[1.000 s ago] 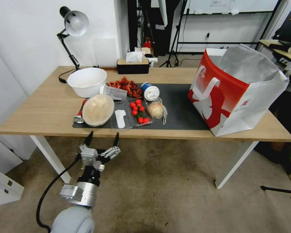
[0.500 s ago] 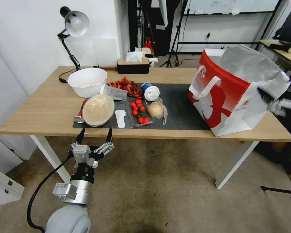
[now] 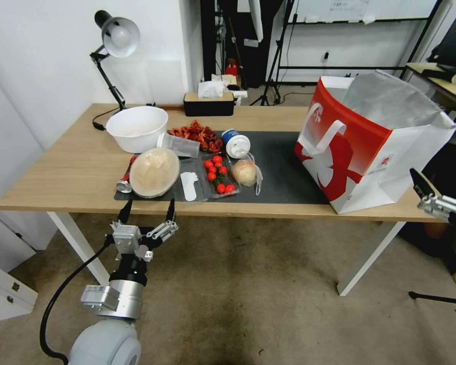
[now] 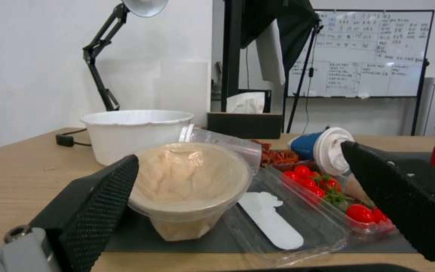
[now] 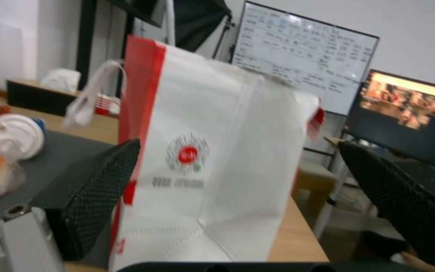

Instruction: Pick up the food delivery bag from the floor and place it on the table.

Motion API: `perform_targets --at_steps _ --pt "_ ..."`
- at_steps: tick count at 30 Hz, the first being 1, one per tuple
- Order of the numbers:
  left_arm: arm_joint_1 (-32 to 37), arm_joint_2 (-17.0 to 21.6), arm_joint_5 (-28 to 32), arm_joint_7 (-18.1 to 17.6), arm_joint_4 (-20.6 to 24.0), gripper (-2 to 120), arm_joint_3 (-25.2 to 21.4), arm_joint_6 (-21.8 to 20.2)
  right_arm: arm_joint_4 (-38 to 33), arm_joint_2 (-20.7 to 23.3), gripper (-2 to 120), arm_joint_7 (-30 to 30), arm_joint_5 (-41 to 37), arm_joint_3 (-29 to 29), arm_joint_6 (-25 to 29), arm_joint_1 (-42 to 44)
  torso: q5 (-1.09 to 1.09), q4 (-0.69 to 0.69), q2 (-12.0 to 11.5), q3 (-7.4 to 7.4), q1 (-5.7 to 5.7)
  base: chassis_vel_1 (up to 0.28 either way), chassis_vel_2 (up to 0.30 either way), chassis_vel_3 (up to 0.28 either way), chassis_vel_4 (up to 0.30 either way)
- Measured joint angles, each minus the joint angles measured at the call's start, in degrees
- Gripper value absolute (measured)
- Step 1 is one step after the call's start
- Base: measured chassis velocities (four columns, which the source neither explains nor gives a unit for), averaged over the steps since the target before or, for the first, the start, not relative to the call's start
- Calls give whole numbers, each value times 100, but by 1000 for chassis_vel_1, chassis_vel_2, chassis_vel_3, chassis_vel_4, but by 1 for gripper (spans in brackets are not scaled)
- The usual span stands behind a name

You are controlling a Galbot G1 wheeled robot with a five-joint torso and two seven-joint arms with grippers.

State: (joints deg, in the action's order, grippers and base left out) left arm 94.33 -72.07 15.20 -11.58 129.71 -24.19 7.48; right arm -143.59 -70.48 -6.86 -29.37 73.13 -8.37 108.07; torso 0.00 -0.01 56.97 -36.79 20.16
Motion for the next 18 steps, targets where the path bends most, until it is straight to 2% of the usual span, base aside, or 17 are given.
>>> perform_targets --at_steps 2,10,15,18 --pt "-10 -7 2 0 -16 100 1 -3 0 -123 100 35 131 -104 58 27 -1 0 0 0 0 0 0 0 0" --pt "-41 -101 3 88 -101 100 101 -70 244 -903 100 428 1065 -1349 201 -29 0 1 -1 -1 0 0 0 0 0" --pt "-51 -133 -12 179 -133 100 101 -66 301 -1065 100 521 1337 -1795 261 -29 -1 1 -1 0 0 0 0 0 0" --pt "-48 -186 -105 241 -177 100 156 -50 355 -1165 100 544 1815 -2397 410 -92 0 1 -1 -1 0 0 0 0 0"
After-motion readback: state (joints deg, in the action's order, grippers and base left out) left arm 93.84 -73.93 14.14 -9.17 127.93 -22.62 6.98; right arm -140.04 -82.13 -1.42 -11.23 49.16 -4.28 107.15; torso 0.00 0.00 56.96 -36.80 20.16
